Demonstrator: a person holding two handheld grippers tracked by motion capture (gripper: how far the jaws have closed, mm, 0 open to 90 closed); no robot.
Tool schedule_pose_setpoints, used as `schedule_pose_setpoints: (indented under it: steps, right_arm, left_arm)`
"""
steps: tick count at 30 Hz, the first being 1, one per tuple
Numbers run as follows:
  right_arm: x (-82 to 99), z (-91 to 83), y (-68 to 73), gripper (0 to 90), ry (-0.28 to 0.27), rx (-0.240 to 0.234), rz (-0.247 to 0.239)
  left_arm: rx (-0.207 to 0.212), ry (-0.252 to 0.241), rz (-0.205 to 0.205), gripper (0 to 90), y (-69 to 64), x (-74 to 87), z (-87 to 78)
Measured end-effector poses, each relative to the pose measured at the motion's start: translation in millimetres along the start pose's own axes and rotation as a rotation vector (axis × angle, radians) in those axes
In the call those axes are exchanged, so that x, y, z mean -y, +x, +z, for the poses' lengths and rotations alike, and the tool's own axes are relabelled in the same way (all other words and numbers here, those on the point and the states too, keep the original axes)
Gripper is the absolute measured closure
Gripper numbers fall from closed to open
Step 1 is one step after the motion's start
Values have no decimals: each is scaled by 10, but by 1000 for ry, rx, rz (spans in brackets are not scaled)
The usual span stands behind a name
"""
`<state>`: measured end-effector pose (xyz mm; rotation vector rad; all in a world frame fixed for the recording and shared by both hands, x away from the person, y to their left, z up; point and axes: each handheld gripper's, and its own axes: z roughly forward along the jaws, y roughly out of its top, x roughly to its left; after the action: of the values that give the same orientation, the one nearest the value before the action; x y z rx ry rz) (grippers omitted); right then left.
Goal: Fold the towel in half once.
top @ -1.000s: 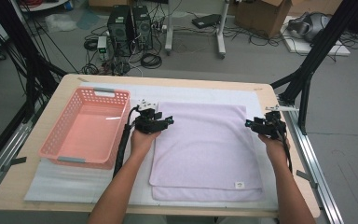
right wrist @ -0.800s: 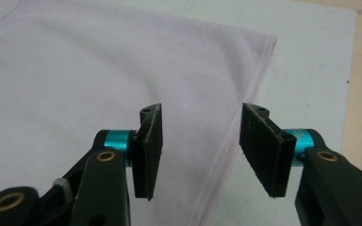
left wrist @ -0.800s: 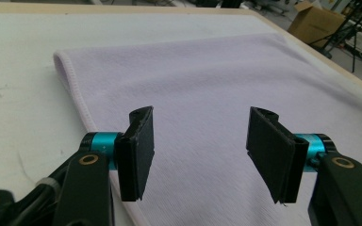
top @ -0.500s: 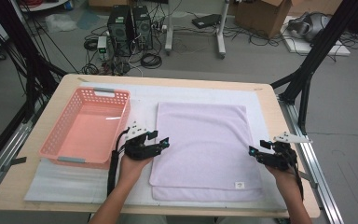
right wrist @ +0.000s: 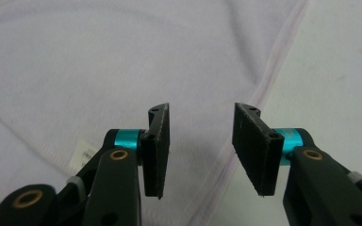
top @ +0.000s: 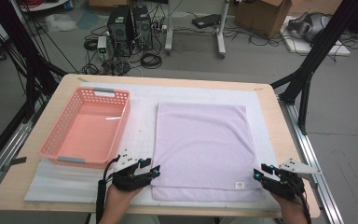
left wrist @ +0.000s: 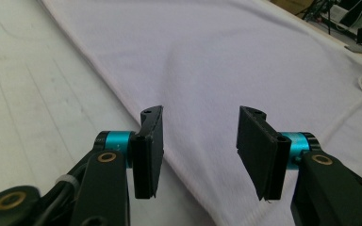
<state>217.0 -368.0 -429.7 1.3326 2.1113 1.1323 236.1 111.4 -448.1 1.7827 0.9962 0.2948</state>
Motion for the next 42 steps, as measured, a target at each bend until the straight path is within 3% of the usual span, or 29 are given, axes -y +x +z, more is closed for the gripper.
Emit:
schedule_pose_setpoints:
  steps: [6,10,12,16,19,21,27,34,42]
  right_arm:
    - [80,-133,-12,669,3,12,29]
    - [123,-125,27,680,44,-7,33]
    - [142,-109,40,680,72,-13,24]
    - [157,-68,46,685,91,-34,40]
    - [151,-10,65,769,124,-25,28]
    - [144,1,64,871,125,-20,8]
    - [125,-39,73,879,109,-12,-4]
    - [116,-173,72,881,67,-23,12]
    - [201,-346,87,884,45,-32,13]
  left_arm:
    - [-16,40,-24,519,-9,110,-45]
    - [-6,56,-40,544,-24,86,-33]
    - [-4,80,-43,586,-56,86,-1]
    - [-25,108,-4,702,-121,109,18]
    - [-36,117,7,811,-120,111,16]
    - [-39,106,11,842,-129,116,4]
    - [-21,34,4,840,-169,96,-86]
    - [12,-13,-9,848,-237,113,-210]
    - [34,3,0,850,-355,201,-334]
